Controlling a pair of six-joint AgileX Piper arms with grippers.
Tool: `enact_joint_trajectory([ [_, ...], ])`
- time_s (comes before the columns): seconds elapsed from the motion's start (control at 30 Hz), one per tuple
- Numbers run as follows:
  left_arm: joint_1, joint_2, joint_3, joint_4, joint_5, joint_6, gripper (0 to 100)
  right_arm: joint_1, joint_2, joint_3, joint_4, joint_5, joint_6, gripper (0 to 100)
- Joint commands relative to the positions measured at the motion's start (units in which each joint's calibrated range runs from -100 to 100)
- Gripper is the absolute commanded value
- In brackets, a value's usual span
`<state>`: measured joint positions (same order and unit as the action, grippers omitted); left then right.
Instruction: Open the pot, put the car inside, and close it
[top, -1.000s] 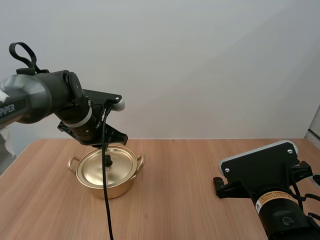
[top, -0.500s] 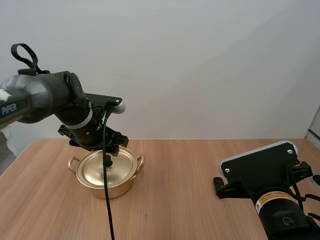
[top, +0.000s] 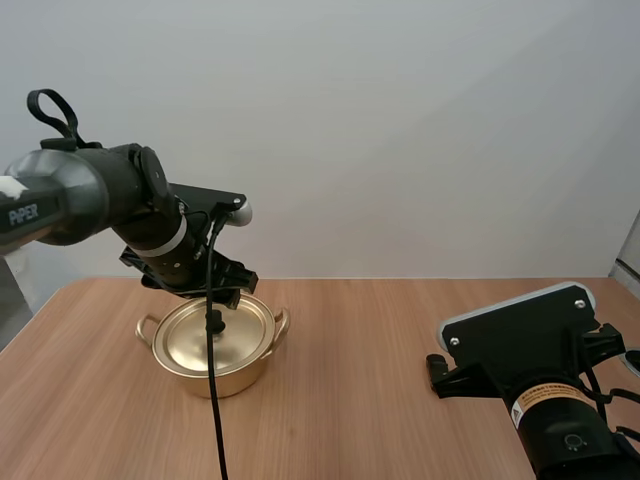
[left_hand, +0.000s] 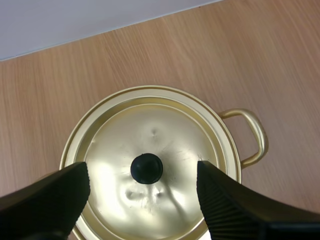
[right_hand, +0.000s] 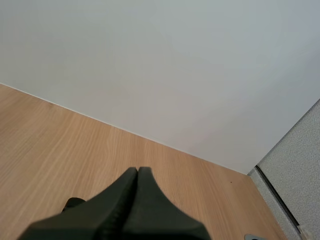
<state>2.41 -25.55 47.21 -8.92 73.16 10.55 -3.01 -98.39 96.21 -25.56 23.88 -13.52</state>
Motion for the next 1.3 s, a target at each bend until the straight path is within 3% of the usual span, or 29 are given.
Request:
enact_joint_trajectory([
  [0.0,0.02,1.63,-0.07,0.36,1.06,0.01,100,-0.02,0.02,-0.06,0.0,0.0,0.02,0],
  [0.53,0.02,7.66,-0.07,0.51,-0.47,0.45,100,-0.17,0.02,-0.06,0.0,0.49,0.02,0],
  [0.93,0.02,7.66,-0.07,0.43,-0.5,0.57,75,-0.17,0.02,-0.06,0.0,0.49,0.02,0],
  [1.27,0.02,7.95,-0.07,0.18,-0.37,0.7,75,-0.17,0.02,-0.06,0.0,0.49,0.02,0],
])
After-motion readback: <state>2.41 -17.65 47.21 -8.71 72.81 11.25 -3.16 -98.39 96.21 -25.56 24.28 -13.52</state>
